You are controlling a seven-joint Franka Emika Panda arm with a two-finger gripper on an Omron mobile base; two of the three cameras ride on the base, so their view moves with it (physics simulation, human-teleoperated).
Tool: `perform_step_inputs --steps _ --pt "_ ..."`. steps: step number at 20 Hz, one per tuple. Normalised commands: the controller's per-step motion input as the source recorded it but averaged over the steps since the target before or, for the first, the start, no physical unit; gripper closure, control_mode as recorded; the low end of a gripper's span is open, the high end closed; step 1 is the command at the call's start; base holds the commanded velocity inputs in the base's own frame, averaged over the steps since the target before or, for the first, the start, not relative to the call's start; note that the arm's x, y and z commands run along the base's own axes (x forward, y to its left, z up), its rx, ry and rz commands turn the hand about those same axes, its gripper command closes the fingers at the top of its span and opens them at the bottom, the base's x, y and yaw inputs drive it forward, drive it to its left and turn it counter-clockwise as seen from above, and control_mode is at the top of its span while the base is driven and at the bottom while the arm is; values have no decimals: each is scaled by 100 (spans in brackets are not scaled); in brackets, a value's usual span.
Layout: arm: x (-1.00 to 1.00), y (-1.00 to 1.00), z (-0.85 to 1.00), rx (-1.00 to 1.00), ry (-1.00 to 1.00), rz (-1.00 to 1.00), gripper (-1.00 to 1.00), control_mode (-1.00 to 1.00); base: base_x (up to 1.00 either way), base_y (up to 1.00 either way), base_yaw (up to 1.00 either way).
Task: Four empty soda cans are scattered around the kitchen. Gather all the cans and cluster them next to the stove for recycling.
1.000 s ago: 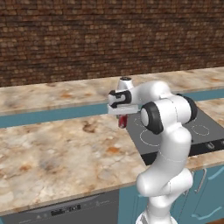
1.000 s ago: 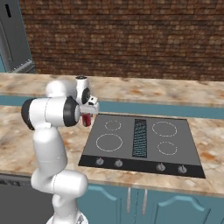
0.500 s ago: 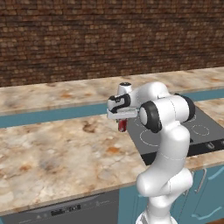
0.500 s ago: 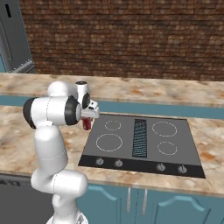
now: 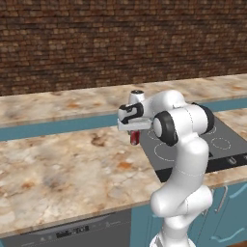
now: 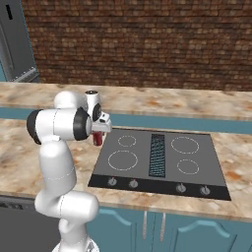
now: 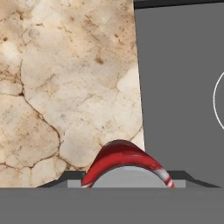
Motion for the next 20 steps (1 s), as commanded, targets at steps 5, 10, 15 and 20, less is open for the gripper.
perform_step_inputs --steps 5,10,15,20 --pt "0 0 0 0 0 0 -100 -100 0 0 0" --pt "0 -1 0 0 0 0 -100 -100 0 0 0" --pt "0 0 4 0 -2 0 -100 -100 0 0 0" --pt "-24 0 70 -3 0 0 -100 -100 0 0 0"
